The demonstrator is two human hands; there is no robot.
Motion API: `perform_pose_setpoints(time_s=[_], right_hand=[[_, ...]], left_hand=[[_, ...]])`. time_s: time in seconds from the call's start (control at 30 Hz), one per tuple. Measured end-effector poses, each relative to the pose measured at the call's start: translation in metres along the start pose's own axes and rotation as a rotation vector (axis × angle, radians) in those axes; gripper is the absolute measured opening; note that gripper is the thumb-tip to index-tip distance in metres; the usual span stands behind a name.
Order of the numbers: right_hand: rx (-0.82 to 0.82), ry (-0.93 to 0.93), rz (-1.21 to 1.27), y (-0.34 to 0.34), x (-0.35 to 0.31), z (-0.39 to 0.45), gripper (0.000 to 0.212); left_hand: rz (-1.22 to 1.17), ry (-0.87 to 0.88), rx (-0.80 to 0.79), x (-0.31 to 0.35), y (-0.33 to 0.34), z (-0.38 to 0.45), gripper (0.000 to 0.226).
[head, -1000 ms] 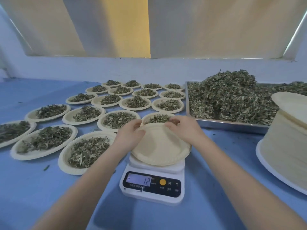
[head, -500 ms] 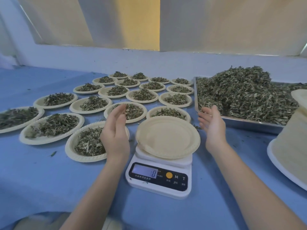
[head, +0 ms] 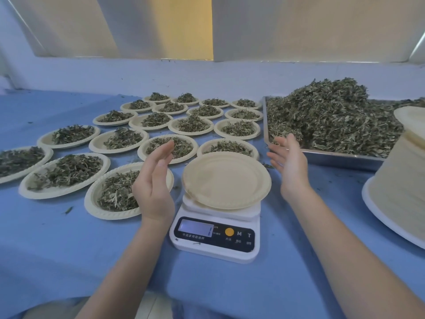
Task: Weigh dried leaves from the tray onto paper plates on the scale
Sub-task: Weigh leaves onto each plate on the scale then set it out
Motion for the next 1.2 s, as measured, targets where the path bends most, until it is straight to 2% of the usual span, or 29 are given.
perform_pose_setpoints(time_s=[0.07,0.13,0.2,0.27,0.33,0.4,0.53,0.9,1.03,1.1,1.2], right_hand=[[-0.033,-0.045,-0.062,0.000,-0.002,-0.002,0.031],[-0.178,-0.105,-0.204,0.000,-0.006,-0.004,0.034],[-0.461,-0.145,-0.455,-0.004,-0.011,-0.009,0.078],[-0.650,-0.165,-0.659,-0.012,-0.015,-0.020,0.119],[-0.730,-0.197,-0.756,-0.021,-0.014,-0.035,0.137],[-0.766,-0.193,-0.827,-0.028,-0.006,-0.050,0.147],[-0.715,-0.203,-0.973,-0.032,0.006,-0.063,0.151],[-0.718,-0.152,-1.008,-0.030,0.015,-0.061,0.159],[-0.717,-0.273,-1.043,-0.029,0.018,-0.062,0.155],[-0.719,-0.245,-0.997,-0.028,0.018,-0.061,0.158],[-0.683,-0.158,-0.725,-0.031,0.016,-0.063,0.149]], left_hand=[[-0.003,-0.018,-0.009,-0.001,0.002,0.002,0.038],[-0.016,-0.047,-0.023,-0.003,0.003,0.002,0.034],[-0.013,-0.051,-0.045,-0.003,0.003,0.000,0.037],[-0.026,-0.046,-0.062,-0.002,0.003,-0.001,0.041],[-0.069,-0.050,-0.050,-0.001,0.002,-0.001,0.036],[-0.104,-0.064,-0.030,0.000,0.003,0.000,0.033],[-0.127,-0.075,-0.021,0.003,0.004,-0.002,0.032],[-0.150,-0.142,0.048,0.004,-0.001,-0.003,0.035],[-0.167,-0.152,0.056,0.006,0.000,-0.002,0.034],[-0.164,-0.152,0.052,0.007,0.001,-0.003,0.033],[-0.176,-0.163,0.058,0.007,0.001,-0.003,0.033]])
Point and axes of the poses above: each hand's wrist, its own z-axis towards the middle knuckle, its own y-axis out of the palm, x = y × z, the point moved 3 cm from there along z, towards the middle knuckle, and after that the axes turned 8 degrees about -z, right-handed, at the moved point
